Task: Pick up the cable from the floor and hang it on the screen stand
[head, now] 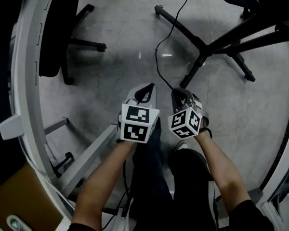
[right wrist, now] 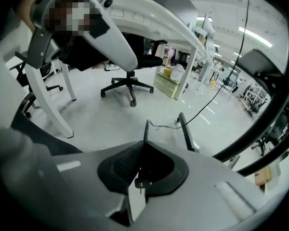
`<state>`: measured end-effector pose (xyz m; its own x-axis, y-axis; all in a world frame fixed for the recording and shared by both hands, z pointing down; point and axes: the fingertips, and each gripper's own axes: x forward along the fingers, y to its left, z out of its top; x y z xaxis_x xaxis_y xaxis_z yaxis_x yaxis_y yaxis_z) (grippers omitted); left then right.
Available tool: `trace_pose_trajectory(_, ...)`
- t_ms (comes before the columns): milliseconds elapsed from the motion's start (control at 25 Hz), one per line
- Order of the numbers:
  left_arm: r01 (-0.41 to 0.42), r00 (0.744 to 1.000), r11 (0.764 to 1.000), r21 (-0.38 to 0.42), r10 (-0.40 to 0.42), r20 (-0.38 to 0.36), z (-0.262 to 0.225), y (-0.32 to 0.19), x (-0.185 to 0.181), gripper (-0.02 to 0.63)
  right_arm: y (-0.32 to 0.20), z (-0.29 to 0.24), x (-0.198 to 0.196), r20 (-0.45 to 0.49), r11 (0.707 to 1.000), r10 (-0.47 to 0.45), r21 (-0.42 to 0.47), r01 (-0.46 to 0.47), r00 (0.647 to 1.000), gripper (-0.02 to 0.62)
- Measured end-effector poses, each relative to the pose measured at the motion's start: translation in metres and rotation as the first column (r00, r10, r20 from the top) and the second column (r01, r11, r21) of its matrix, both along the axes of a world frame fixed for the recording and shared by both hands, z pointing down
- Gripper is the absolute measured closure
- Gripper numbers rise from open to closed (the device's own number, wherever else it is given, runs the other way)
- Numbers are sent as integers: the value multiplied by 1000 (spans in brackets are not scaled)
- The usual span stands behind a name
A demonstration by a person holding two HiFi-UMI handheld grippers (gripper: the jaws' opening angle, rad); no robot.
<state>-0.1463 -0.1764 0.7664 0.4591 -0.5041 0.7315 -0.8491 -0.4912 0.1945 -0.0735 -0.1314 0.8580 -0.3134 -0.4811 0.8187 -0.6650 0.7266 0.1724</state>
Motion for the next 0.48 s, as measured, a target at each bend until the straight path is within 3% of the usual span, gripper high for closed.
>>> trace_pose_trajectory(240, -22, 1000, 998, 66, 22, -10, -99, 23, 22, 605, 10, -128, 30, -15, 988, -26, 151, 28, 1000, 577)
trace_pose_trajectory(480, -40, 998, 981, 188, 48, -37, -204, 33, 63, 606, 2, -267, 63, -44, 924, -75, 373, 86, 996, 577)
